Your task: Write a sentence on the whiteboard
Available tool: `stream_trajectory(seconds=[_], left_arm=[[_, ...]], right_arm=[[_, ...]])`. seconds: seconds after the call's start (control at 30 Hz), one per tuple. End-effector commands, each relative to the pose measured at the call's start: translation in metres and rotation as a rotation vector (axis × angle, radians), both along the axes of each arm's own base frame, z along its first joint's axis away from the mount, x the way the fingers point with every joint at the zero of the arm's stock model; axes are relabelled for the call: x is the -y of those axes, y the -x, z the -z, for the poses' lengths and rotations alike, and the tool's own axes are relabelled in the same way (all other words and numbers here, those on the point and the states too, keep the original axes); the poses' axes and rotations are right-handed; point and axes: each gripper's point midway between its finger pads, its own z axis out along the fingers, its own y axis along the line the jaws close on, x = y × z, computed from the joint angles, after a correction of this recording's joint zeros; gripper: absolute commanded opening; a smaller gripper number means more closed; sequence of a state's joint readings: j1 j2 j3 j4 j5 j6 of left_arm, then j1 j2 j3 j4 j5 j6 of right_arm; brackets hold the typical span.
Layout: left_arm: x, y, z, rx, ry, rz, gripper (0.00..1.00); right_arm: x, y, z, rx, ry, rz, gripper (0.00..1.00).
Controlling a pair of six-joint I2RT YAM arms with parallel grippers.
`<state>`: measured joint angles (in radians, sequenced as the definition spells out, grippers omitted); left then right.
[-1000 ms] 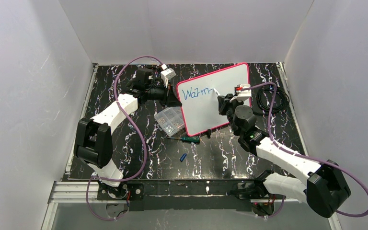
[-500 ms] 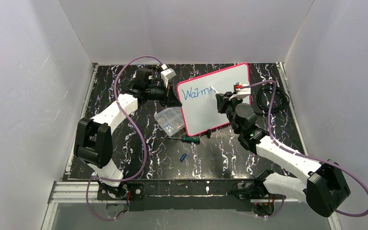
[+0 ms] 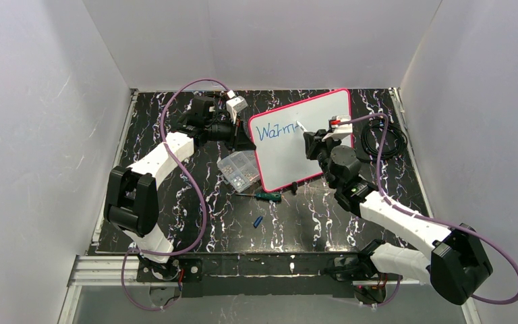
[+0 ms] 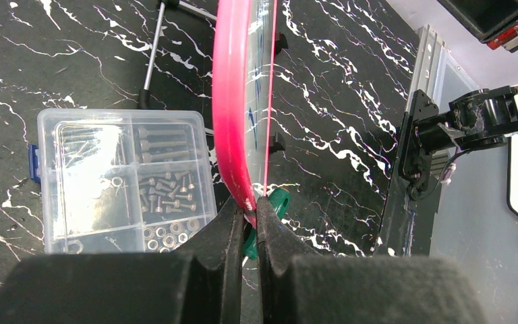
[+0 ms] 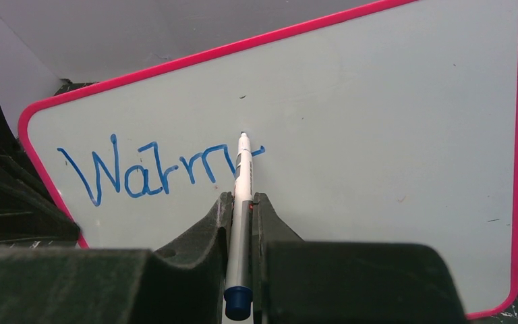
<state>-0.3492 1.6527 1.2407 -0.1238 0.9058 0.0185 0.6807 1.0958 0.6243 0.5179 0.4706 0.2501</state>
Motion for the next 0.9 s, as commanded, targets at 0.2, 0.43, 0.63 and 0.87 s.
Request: stream_trajectory(seconds=[0.2,0.43,0.63,0.87], left_arm=[[0.004,0.012,-0.032,0.076,0.036,0.053,0.0],[0.004,0.012,-0.032,0.075,0.036,0.053,0.0],[0.004,0.012,-0.032,0.077,0.036,0.053,0.0],[0.004,0.012,-0.032,0.075,0.037,0.054,0.0]], right_arm=[[0.008,0.008,0.015,-0.036,-0.027,0.014,0.01],[0.009,0.012,0.025,-0.06,-0.022,0.008,0.01],[0.012,0.014,0.029,-0.07,-0.014,0.018,0.01],[0.02,0.01,0.019,-0.048,0.004,0.06,0.01]])
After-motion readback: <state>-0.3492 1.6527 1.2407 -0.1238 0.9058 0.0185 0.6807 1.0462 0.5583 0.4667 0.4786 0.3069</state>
